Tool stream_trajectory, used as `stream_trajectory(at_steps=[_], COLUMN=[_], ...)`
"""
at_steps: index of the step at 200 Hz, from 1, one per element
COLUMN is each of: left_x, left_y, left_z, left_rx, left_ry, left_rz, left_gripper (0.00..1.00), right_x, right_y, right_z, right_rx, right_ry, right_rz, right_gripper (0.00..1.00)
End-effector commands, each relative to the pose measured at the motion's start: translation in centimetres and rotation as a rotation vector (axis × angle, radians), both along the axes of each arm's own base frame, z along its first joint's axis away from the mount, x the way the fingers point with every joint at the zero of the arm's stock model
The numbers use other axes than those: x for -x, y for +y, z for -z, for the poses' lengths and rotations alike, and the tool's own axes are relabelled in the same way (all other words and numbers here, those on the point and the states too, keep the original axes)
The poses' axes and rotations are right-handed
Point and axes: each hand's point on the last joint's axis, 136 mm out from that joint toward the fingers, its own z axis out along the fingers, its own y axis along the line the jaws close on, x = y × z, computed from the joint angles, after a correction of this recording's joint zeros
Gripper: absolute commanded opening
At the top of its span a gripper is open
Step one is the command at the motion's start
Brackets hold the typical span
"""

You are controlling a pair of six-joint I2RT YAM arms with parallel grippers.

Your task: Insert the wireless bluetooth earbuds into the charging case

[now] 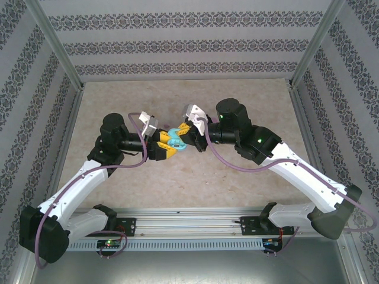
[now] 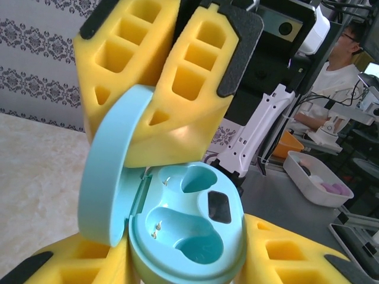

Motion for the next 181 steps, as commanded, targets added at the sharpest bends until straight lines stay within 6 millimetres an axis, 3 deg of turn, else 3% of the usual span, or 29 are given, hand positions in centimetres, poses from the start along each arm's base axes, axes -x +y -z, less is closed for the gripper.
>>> stream_trajectory(at_steps=[1,43,86,150,181], left_x=[0.5,-0.8,-3.1,-7.4,-7.9], left_y=[0.1,0.6,1.7,5.1,5.6], left_z=[-1.2,0.2,1.2,1.9,2.1], left_rx=[0.015,-0.021,-0.012,0.007,0.001], left_ry=[-0.076,-0.032,0.064,0.143,0.146], left_rz=[-0.008,-0.081,-0.144,-0.304,-0.315], left_gripper=[0.28,0.27,0.24,0.20,0.20], right_x=[0.3,-0.5,-0.8,-2.2,-2.6], right_y=[0.6,0.4,0.6,-0.5,-0.5], right_z=[0.0,0.1,0.9,0.5,1.2], right_rx=[-0.026,-0.069,-0.084,-0.141,-0.119], right_ry=[0.043,0.177,0.357,0.467,0.467], right_rz=[-0.006,0.092,0.165,0.324,0.342], right_gripper=[0.16,0.36,0.47,0.48,0.47])
